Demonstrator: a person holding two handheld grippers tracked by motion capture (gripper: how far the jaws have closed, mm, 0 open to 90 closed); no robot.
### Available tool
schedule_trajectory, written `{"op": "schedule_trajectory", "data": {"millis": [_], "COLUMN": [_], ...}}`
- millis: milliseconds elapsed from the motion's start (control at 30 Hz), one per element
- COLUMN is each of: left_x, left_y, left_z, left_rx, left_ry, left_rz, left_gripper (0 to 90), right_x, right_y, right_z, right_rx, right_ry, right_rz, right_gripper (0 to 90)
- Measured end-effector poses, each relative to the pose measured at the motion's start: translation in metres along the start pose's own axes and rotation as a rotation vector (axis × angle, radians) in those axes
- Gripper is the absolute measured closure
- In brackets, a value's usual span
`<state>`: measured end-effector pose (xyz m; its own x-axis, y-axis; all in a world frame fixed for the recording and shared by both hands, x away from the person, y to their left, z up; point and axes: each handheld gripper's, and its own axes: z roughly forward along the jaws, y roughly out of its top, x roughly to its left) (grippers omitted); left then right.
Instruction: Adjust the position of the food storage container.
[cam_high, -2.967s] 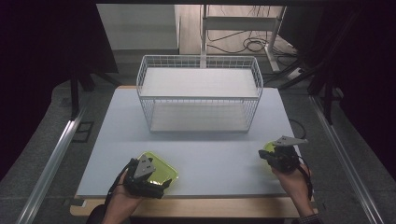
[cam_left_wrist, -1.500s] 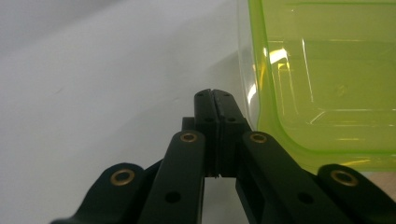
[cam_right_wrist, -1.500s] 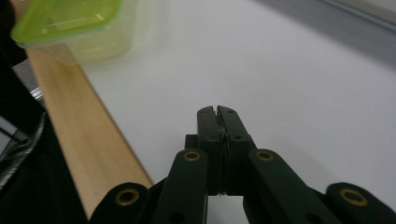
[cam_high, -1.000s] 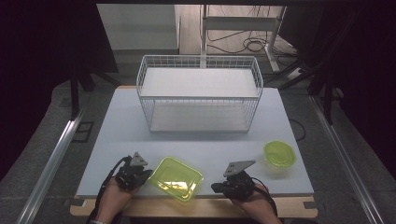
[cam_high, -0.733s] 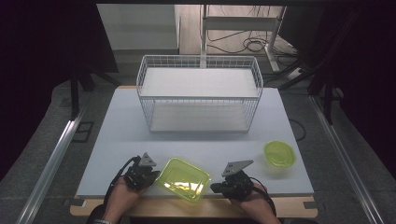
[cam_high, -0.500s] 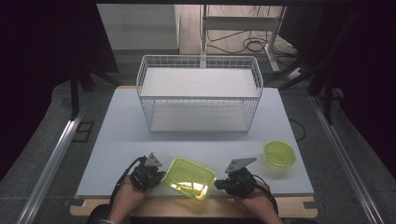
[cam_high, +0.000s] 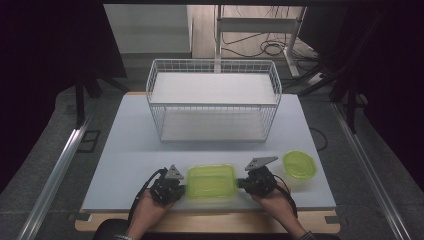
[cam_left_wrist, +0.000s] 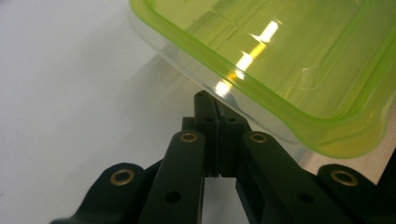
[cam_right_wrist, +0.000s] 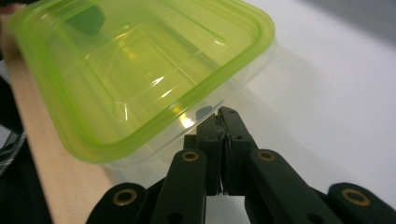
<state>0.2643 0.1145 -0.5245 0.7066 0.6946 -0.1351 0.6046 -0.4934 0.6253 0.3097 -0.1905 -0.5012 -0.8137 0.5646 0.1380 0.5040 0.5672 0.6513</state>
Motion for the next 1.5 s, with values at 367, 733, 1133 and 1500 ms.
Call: {"op": "schedule_trajectory", "data": {"millis": [367,733,1133,1500], "left_x": [-0.016,-0.022,-0.005,-0.006], "left_y": [0.006,0.006,-0.013,-0.020], "left_z": [0.009,0.007,-0.026,-0.033], "left_rx": [0.000,-0.021,-0.134,-0.161], "left_ry": [-0.022,-0.039,0.077,0.147], "left_rz": [0.040,0.047,0.015,0.051], "left_gripper": [89.6,88.4,53.8,15.1], "right_x": [-0.025,-0.037,-0.025,-0.018], "right_y": [0.004,0.008,-0.002,-0.012], "right_z": [0.002,0.005,-0.035,-0.049], "right_rx": [-0.009,0.001,-0.080,-0.145], "right_ry": [-0.062,-0.121,-0.209,-0.193], "right_rz": [0.027,0.010,-0.036,-0.036], "right_gripper": [87.2,84.9,73.1,40.7]}}
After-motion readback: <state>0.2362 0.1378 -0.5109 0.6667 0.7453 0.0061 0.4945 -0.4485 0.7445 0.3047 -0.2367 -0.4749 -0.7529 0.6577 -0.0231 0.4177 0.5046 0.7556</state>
